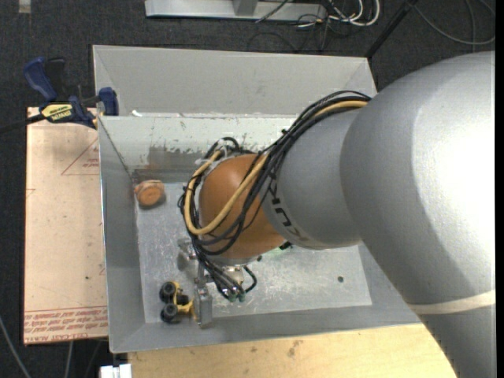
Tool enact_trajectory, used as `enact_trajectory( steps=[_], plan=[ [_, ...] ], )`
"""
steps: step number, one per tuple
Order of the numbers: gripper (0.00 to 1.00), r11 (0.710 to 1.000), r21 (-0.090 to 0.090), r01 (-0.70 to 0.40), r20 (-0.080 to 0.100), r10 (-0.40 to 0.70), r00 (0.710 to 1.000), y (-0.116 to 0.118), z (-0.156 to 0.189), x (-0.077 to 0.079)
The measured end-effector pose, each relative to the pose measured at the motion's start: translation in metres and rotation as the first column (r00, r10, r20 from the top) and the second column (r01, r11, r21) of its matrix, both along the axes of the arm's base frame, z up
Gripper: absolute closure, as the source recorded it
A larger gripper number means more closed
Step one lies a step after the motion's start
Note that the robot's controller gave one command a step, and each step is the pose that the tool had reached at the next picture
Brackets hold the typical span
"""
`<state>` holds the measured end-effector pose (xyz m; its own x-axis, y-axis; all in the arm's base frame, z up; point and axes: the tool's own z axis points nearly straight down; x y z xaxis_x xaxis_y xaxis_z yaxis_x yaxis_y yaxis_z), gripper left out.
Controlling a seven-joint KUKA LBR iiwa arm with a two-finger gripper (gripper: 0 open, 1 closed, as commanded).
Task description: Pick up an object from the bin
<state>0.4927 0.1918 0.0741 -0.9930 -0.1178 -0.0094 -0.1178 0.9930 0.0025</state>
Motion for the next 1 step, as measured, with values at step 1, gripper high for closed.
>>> enact_trajectory(
  steps=[1],
  plan=[
    [1.0,0.991,0.002,-0.131,0.001,0.131,0.991,0.0467,-0.001,-0.0067]
  ],
)
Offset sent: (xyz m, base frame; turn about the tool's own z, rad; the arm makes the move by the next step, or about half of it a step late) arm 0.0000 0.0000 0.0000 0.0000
